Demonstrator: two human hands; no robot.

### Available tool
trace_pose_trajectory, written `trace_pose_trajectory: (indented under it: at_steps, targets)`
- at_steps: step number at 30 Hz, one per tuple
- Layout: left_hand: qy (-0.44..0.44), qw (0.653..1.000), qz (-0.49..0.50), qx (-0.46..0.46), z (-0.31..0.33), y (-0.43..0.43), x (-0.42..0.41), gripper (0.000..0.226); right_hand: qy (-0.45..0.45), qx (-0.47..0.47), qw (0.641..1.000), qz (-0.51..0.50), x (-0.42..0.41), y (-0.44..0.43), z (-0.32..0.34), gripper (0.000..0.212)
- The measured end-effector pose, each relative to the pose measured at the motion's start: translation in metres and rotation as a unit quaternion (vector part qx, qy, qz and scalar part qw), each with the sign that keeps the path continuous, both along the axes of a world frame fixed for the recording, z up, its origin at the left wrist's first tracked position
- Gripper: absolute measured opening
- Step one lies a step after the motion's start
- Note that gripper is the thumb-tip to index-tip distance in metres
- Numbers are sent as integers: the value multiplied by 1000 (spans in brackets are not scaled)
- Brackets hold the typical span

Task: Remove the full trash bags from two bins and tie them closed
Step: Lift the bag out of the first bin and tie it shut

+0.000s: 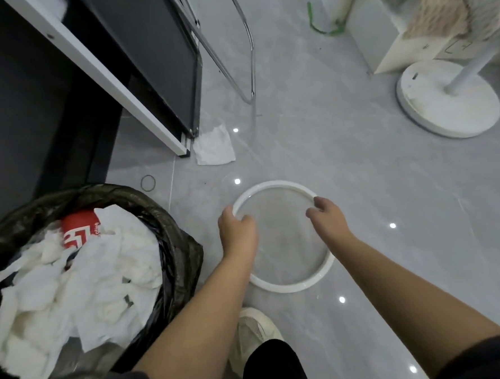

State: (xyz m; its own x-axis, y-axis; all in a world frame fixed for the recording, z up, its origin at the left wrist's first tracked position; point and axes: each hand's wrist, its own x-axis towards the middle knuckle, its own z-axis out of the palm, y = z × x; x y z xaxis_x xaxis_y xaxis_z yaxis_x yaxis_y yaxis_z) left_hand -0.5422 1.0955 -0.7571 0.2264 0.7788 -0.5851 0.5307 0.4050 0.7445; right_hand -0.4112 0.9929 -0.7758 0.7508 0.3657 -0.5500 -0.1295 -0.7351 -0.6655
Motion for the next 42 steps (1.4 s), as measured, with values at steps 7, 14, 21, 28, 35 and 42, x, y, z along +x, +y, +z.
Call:
trace_pose_trajectory:
  at_steps: [7,14,21,28,35,42]
  targets:
    - [-185,955,-89,215,146,42,-33,29,95,159,980,70,-70,59,86,31]
    - [35,880,-143,452,168,115,-197,26,256,65,950,166,-144,124,99,35]
    - [163,938,44,302,92,130,-342,29,321,-29,926,195,-133,132,27,63]
    - [-6,972,172,-157,63,92,-356,33,228,-81,948,206,-152,129,64,40]
    - [-20,980,101,-168,55,83,-360,24,262,-21,951,163,-149,119,76,23]
    - [-18,961,256,-106,71,72,-353,21,170,-117,955,212,-150,97,99,19]
